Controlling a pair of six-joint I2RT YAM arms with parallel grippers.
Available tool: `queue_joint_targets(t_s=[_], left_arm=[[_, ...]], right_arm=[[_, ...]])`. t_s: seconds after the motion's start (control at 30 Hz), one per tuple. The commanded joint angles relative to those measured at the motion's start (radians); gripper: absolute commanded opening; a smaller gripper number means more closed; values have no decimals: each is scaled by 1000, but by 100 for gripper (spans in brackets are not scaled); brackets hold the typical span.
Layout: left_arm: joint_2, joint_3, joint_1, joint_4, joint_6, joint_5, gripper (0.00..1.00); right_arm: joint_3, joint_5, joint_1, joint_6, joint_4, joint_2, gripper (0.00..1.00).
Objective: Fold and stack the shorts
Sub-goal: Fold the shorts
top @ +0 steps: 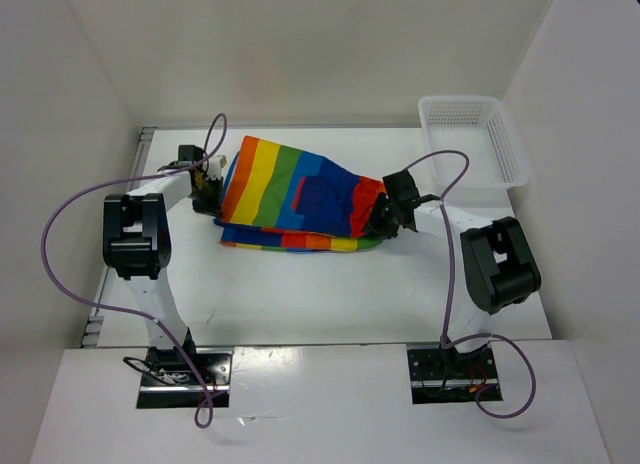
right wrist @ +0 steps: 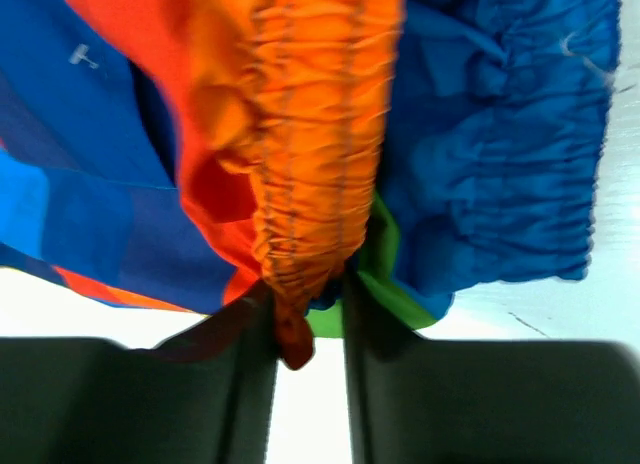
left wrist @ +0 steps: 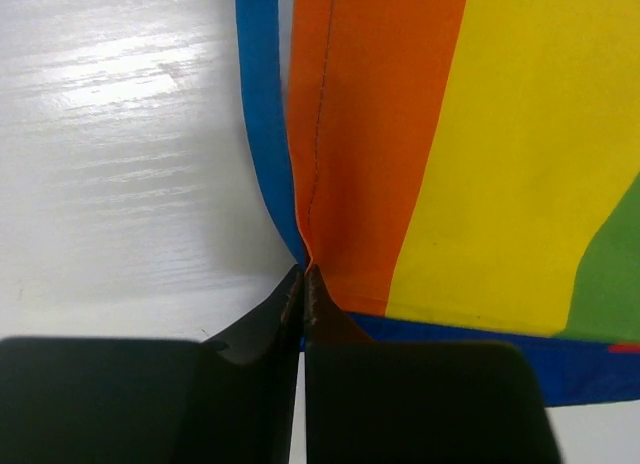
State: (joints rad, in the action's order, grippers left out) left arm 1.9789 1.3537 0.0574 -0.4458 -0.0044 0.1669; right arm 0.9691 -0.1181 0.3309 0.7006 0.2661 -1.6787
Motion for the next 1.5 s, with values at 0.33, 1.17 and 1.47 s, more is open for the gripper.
queue_joint_targets(t_s=[0.33,1.17,1.47], left_arm=[[-202,214,-21,-224,4,118,0],[-169,-217,-110,-225,4,13,1],[-180,-217,-100,-225,4,11,24]], right_arm=[[118,48,-13,-69,127,235,17],[-139,86,-190,17,232,287,31],[-207,20,-199,118,164,264,66]])
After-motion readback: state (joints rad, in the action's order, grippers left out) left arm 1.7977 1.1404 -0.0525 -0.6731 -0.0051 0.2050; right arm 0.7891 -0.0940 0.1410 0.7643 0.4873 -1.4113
